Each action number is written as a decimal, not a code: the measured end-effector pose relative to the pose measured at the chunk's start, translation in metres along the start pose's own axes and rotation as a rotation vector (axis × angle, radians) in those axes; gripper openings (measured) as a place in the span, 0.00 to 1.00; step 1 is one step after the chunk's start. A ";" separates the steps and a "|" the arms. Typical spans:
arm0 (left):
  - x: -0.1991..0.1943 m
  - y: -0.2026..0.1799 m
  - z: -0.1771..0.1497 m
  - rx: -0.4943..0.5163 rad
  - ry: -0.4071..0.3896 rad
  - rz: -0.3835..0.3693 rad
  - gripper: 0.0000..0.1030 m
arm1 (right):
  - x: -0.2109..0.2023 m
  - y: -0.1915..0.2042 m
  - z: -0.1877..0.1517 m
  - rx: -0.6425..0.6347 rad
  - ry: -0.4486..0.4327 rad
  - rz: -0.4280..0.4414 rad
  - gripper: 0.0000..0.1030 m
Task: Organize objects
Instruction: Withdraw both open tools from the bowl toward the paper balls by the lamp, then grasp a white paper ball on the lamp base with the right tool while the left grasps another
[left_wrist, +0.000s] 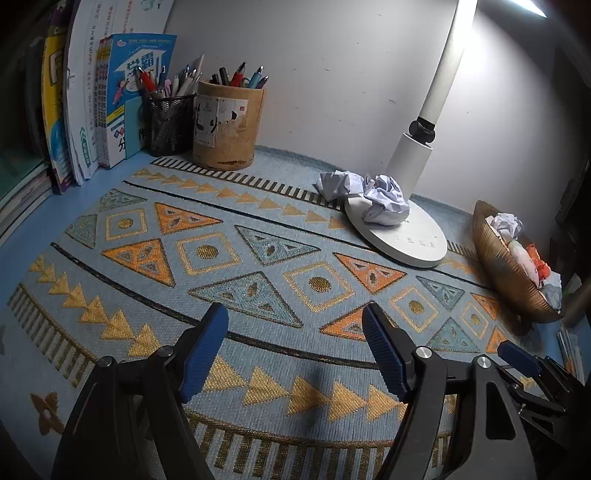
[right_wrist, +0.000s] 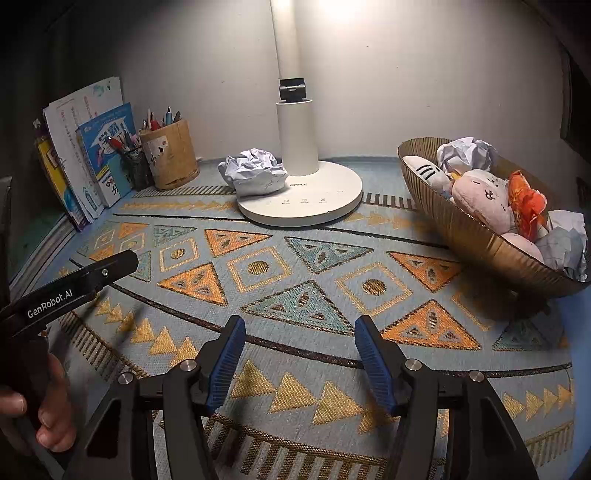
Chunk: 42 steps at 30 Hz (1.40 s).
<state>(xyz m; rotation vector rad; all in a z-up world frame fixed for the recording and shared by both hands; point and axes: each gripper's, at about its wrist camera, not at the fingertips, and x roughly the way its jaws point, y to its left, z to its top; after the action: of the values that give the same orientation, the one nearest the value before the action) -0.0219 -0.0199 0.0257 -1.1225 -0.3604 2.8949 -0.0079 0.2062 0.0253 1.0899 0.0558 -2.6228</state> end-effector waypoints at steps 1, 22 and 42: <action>0.000 0.000 0.000 0.001 0.001 0.000 0.71 | 0.000 0.000 0.000 0.003 0.001 0.001 0.58; 0.004 0.001 0.001 0.003 0.029 -0.019 0.71 | 0.004 -0.008 0.002 0.046 0.021 0.004 0.58; 0.145 -0.006 0.125 0.088 0.185 -0.231 0.71 | 0.083 0.033 0.129 -0.072 -0.025 0.065 0.86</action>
<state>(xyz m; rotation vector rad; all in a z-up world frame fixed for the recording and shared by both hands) -0.2136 -0.0260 0.0201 -1.2320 -0.3293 2.5586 -0.1418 0.1337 0.0615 1.0180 0.1071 -2.5556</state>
